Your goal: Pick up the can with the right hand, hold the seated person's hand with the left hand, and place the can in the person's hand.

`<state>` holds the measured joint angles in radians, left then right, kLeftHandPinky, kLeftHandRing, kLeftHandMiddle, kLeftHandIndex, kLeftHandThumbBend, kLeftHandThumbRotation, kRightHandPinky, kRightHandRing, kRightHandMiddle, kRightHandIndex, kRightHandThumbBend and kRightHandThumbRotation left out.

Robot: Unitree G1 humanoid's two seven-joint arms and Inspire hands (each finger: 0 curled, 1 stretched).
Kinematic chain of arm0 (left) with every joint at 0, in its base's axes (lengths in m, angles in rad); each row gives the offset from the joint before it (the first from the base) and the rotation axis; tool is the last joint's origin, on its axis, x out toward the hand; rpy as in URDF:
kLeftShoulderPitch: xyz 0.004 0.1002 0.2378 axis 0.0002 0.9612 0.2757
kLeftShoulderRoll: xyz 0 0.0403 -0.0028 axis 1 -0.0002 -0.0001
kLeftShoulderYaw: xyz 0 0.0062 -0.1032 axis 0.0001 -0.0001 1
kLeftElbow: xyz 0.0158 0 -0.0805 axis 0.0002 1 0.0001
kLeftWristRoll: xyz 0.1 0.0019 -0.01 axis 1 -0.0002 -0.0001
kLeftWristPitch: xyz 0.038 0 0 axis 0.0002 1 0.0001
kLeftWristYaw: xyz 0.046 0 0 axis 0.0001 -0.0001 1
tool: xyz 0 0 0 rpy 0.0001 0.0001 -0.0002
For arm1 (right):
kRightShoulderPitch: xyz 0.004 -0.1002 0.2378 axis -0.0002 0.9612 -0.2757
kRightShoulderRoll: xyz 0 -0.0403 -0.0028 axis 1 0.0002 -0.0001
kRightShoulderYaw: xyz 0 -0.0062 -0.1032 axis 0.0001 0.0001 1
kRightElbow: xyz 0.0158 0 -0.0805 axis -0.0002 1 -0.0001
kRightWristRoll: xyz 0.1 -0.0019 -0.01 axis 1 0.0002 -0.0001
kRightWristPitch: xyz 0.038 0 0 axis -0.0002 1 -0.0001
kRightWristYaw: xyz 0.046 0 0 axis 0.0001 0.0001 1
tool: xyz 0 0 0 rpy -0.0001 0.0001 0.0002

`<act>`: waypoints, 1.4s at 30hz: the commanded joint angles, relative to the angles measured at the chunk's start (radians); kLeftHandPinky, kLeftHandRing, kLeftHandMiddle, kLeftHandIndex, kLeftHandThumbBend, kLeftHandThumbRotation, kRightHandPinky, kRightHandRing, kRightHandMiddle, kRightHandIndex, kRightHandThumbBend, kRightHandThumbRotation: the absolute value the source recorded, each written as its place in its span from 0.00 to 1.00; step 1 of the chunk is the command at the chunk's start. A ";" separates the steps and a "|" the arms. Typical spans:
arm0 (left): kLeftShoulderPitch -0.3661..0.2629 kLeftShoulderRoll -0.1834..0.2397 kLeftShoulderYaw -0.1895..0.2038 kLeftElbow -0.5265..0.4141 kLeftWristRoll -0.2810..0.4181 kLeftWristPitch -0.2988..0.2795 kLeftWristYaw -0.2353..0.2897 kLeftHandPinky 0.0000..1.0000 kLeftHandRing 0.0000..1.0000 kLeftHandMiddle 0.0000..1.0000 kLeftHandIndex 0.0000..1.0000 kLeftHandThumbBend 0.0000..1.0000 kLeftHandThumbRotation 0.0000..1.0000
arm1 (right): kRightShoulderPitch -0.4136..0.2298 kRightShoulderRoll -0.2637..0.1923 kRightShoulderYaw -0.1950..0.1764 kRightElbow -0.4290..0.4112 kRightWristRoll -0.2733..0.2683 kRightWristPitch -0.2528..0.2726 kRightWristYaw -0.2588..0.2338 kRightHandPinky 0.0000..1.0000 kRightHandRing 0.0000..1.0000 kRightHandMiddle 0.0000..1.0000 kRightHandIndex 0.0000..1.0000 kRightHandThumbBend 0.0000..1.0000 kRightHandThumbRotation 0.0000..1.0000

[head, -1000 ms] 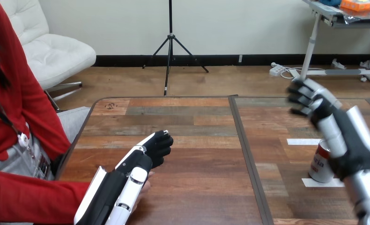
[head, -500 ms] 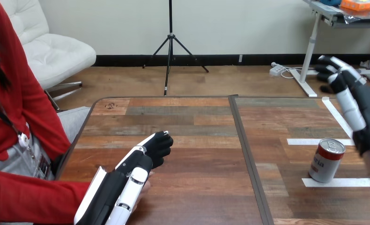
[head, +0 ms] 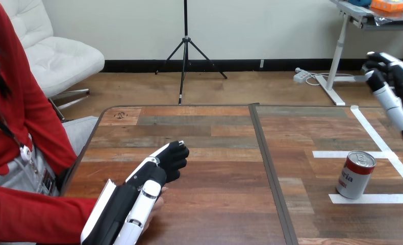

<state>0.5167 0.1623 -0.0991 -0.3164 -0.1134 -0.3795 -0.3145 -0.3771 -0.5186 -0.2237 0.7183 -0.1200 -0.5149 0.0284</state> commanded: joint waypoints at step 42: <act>-0.076 0.005 0.014 -0.022 -0.008 -0.002 0.003 0.84 0.87 0.86 0.86 0.26 0.99 | -0.179 -0.078 0.095 0.396 -0.070 0.066 -0.016 0.90 0.95 0.94 0.96 1.00 0.43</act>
<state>0.4987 0.1623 -0.0977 -0.3164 -0.1129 -0.3773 -0.3139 -0.4612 -0.5779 -0.1363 1.0971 -0.2015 -0.4466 0.0052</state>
